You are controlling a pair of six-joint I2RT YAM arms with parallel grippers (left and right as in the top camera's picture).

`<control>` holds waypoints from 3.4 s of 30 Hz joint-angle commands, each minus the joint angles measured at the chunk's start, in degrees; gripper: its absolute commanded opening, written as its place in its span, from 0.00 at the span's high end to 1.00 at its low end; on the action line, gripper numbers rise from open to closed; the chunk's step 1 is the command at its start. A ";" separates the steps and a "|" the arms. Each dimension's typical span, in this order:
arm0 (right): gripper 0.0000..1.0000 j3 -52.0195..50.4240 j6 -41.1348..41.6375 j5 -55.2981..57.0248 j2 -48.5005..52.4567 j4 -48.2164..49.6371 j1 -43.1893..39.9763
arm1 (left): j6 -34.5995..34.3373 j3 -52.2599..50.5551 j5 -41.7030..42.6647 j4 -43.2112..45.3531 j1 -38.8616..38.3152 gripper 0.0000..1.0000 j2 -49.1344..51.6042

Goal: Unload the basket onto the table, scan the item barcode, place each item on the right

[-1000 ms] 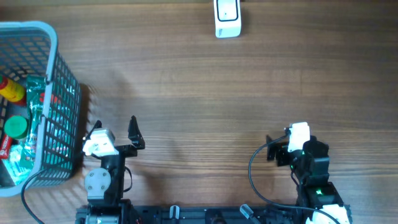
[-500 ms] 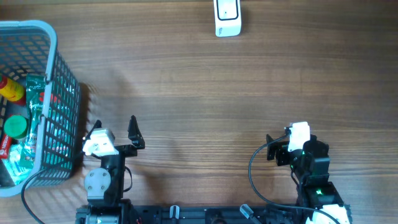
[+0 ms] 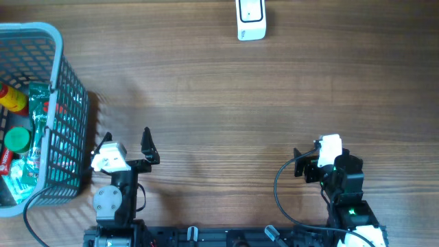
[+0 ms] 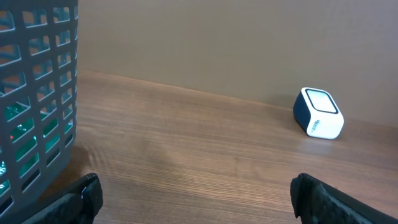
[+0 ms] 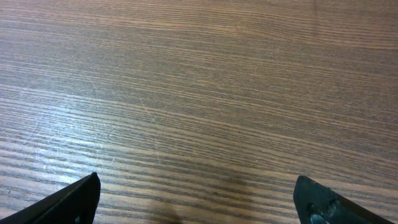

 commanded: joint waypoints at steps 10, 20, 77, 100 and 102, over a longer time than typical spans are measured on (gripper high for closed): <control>0.00 -0.07 -0.81 0.57 -0.24 0.13 0.22 | 0.00 -0.28 5.84 8.61 0.31 0.00 -0.37; 0.00 -0.07 -0.83 0.57 -0.24 0.13 0.22 | -7.54 9.07 21.66 11.47 0.31 0.00 0.52; 0.00 -0.07 -0.81 0.57 -0.24 0.13 0.22 | -33.64 102.73 -3.02 -76.28 47.87 0.00 87.97; 0.00 -0.07 -0.81 0.59 -0.24 0.13 0.22 | -34.12 102.36 -9.55 -74.82 47.82 0.00 105.13; 0.00 -0.07 -0.83 0.57 -0.24 0.13 0.22 | -34.12 101.37 -9.53 -73.29 47.82 0.00 105.20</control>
